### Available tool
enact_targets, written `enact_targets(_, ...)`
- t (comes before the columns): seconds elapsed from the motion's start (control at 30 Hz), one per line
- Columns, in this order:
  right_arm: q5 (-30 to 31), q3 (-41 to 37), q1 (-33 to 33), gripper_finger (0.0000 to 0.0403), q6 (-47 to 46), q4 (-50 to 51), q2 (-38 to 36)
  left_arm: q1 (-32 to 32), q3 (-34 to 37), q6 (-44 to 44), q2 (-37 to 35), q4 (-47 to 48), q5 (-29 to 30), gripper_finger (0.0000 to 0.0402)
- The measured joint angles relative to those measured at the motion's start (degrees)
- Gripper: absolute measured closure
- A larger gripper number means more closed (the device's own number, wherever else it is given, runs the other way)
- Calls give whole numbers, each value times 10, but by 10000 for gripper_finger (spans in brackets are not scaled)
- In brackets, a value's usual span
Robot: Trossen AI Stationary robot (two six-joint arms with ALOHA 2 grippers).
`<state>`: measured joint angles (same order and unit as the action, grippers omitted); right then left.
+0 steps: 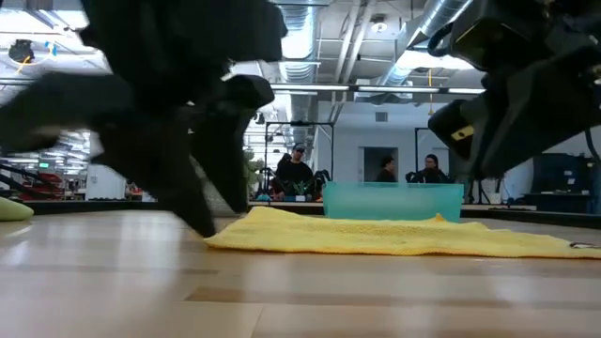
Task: Roll microfiber towels into tight, uniform cylinder then place into a basket
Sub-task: Roll the yellow microfiber cloth
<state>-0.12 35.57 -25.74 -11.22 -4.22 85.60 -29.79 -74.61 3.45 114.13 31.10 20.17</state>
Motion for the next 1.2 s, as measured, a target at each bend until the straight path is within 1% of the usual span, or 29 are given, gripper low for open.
enact_targets(0.1, 0, 0, -3, 320, -12, 13, 0, -6, 21, -14, 0, -48, -32, 217)
enact_targets(0.2, 0, 0, -14, 305, -13, 36, -2, -3, 38, -14, -1, -73, -38, 225)
enact_targets(0.3, 0, 0, -30, 293, -16, 75, -2, 1, 49, -8, -2, -89, -30, 245)
enact_targets(0.43, 1, 12, -53, 284, -47, 139, -2, 2, 52, -7, -1, -96, -21, 288)
enact_targets(0.57, 1, 13, -76, 271, -102, 151, -2, 4, 52, 1, 0, -97, -8, 343)
enact_targets(0.63, 2, 13, -93, 258, -103, 151, -2, 4, 53, 10, 1, -96, 7, 375)
enact_targets(0.7, 10, 13, -109, 243, -78, 152, -2, 4, 53, 18, 3, -89, 36, 394)
enact_targets(0.8, 46, 13, -129, 223, -42, 162, -2, 5, 54, 29, 3, -79, 85, 394)
enact_targets(0.9, 99, 13, -141, 213, -35, 184, -2, 5, 55, 44, 4, -56, 101, 398)
enact_targets(0.93, 108, 13, -144, 212, -33, 190, -1, 4, 55, 49, 4, -51, 103, 399)
enact_targets(1.03, 112, 13, -144, 219, -13, 192, -1, 4, 55, 67, 4, -38, 105, 400)
enact_targets(1.2, 128, 13, -144, 243, 29, 183, 0, 3, 55, 74, 4, -34, 105, 401)
